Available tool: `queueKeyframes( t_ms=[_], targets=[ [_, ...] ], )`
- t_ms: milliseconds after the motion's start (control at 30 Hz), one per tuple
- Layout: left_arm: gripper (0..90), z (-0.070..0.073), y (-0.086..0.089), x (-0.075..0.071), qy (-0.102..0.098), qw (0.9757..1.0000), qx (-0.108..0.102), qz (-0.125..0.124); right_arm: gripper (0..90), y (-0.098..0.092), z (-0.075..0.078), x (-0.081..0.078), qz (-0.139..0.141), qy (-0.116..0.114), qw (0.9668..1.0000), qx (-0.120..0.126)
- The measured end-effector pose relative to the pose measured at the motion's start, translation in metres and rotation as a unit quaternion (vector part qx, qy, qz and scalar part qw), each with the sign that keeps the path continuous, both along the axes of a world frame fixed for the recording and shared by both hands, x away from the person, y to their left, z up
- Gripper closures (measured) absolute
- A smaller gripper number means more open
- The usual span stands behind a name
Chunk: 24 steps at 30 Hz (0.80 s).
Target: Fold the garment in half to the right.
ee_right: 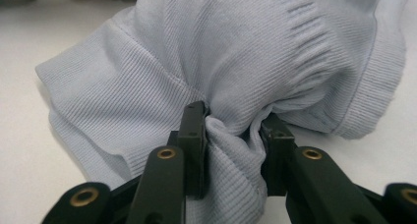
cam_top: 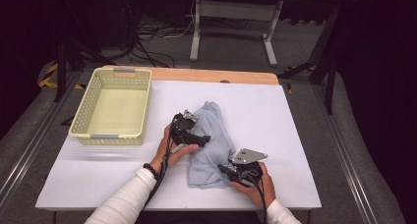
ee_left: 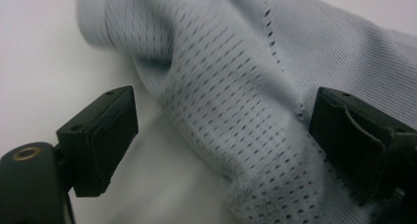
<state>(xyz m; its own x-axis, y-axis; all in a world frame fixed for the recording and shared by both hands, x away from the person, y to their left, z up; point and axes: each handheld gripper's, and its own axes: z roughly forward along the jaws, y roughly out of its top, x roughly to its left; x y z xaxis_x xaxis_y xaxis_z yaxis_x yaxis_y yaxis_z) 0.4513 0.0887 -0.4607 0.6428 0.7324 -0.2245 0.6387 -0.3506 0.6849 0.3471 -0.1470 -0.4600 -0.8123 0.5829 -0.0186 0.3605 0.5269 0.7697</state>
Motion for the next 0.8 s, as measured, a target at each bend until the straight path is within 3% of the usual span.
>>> queueKeyframes(
  t_ms=[67, 167, 333, 433, 567, 800],
  targets=[
    [13.0, 0.0003, -0.0030, -0.0012, -0.008, 0.9999, 0.011, -0.003, 69.1, -0.0004, 0.0002, 0.0011, 0.002, 0.003, 1.0000, 0.000],
    [19.3, 0.0003, -0.0061, -0.0035, -0.011, 0.9998, 0.011, -0.009, 69.1, -0.0007, 0.0003, 0.0014, 0.002, 0.005, 1.0000, 0.000],
    [48.6, -0.0008, -0.0071, -0.0055, -0.013, 0.9987, -0.012, -0.048, 69.0, -0.0009, 0.0003, 0.0022, 0.003, 0.009, 1.0000, 0.002],
    [60.2, -0.0015, -0.0067, -0.0066, -0.016, 0.9981, -0.017, -0.057, 69.0, -0.0012, 0.0004, 0.0030, 0.003, 0.013, 0.9999, 0.004],
    [66.7, -0.0021, -0.0059, -0.0076, -0.021, 0.9976, -0.022, -0.062, 69.0, -0.0015, 0.0002, 0.0038, 0.003, 0.016, 0.9998, 0.006],
    [68.8, -0.0026, -0.0040, -0.0078, -0.024, 0.9974, -0.026, -0.062, 69.2, -0.0016, 0.0001, 0.0039, 0.003, 0.017, 0.9998, 0.007]
  ],
)
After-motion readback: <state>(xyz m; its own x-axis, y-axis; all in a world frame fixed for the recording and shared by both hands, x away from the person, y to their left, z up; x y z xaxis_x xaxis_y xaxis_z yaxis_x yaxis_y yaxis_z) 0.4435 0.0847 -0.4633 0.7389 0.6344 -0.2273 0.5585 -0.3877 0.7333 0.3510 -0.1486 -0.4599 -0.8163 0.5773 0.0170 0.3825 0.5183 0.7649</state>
